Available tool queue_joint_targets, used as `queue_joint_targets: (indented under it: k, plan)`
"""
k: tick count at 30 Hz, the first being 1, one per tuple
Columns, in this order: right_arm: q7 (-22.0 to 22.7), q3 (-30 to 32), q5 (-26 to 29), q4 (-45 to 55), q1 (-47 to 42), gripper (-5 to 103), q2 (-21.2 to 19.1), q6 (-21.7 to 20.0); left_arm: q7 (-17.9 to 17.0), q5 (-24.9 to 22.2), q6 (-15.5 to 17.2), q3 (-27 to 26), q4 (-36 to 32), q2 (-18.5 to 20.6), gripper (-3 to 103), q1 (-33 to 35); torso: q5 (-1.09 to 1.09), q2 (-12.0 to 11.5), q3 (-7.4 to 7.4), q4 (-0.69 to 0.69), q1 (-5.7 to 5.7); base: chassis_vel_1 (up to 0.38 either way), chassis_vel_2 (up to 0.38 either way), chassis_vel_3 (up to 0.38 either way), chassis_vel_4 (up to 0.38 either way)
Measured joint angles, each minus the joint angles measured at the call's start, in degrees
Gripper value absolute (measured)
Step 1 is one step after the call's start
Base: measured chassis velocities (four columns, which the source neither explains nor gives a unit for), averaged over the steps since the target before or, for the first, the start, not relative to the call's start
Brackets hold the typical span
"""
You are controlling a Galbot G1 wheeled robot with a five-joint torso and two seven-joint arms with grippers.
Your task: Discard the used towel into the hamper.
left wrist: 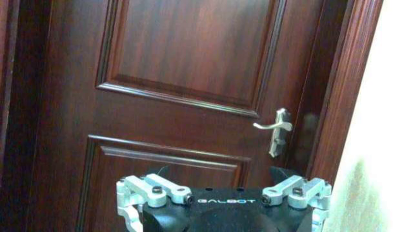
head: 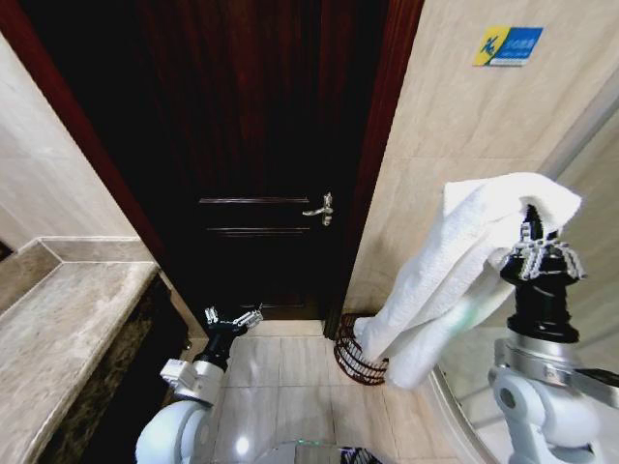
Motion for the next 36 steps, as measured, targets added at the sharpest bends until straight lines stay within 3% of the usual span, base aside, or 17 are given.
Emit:
queue_joint_targets:
  k: [23,36]
  plan:
    - [-2.13,0.59,-0.17,-0.55,-0.85,8,0.99,0.45,0.0,0.0,0.0,0.0,0.0,0.0,100,-0.01,-0.03,0.0,0.0,-0.01,0.01,-0.049,0.045,0.048,-0.042]
    - [-4.95,1.17,4.3,-7.19,3.02,8,-2.96,-1.15,0.0,0.0,0.0,0.0,0.0,0.0,100,0.01,0.0,0.02,-0.02,0.0,-0.06,-0.006,0.008,0.007,-0.003]
